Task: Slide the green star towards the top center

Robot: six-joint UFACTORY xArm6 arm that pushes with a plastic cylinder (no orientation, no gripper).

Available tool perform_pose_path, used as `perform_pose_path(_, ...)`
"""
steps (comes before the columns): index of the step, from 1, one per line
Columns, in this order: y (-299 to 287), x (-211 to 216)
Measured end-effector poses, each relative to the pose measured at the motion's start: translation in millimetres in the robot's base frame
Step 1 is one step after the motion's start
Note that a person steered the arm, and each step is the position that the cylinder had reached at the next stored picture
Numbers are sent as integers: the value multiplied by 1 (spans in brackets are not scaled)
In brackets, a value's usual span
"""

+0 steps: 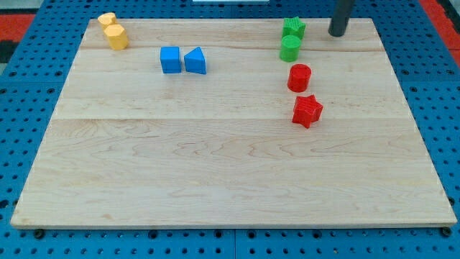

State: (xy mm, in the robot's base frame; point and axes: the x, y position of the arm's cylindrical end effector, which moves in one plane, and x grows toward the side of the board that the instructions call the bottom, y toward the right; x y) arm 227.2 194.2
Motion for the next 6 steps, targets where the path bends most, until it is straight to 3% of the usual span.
perform_pose_path(4,-127,-1)
perform_pose_path(5,-125,-1)
perform_pose_path(6,-85,-1)
